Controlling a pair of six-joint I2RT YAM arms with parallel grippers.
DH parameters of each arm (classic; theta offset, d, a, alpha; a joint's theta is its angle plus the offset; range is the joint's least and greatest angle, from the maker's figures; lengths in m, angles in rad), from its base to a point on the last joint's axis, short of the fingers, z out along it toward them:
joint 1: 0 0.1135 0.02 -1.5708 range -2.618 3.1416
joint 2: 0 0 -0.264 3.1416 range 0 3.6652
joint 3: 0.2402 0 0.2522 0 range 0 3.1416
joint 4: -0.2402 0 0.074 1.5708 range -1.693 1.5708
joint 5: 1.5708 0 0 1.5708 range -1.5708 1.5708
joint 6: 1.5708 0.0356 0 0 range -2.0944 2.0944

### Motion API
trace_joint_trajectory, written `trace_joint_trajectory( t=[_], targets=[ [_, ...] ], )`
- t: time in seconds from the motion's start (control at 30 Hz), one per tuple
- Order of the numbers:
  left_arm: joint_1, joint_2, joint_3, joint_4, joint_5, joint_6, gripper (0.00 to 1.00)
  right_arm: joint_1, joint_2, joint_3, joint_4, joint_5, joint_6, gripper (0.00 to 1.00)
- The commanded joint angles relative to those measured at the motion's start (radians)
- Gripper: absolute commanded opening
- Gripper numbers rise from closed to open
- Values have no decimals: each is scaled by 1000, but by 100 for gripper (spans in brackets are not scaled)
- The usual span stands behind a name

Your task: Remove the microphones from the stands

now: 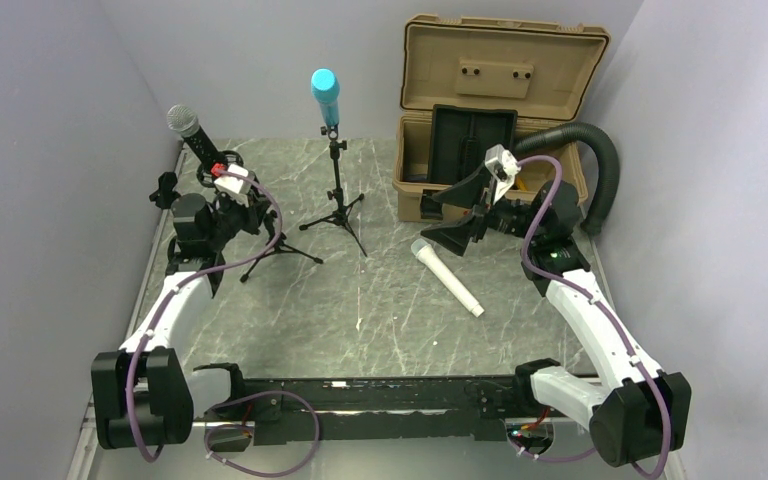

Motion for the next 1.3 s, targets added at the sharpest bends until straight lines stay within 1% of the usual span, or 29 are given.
trace_joint_trajectory(
  t=[0.0,0.13,0.27,0.4,0.53,0.67,0.77,0.87,1.03,1.17,1.27],
  targets=[
    [-5,-39,6,14,52,37,1,-3,-24,-6,33,-11,-22,100],
    [-5,-95,-8,-45,104,73,0,-4,-24,-5,28,-14,-30,100],
    [-4,-159,4,-149,178,120,0,-3,-29,1,-9,-17,-69,100],
    [-5,-219,5,-218,246,123,0,1,-29,6,-31,-20,-90,100],
    [-11,-251,5,-258,394,121,0,9,-16,18,-48,-23,-104,100],
    [-50,-246,15,-302,488,160,0,24,-6,37,-69,-29,-119,100],
    [-127,-236,21,-329,550,222,0,58,-1,61,-131,-23,-183,100],
    [-208,-212,45,-393,592,306,0,98,16,102,-198,-13,-240,100],
    [-310,-157,84,-466,657,423,0,146,59,183,-254,-9,-268,100],
    [-389,-96,158,-599,673,530,0,193,102,266,-358,5,-357,100],
    [-448,-55,203,-643,689,571,0,217,136,314,-406,10,-401,100]
  ],
)
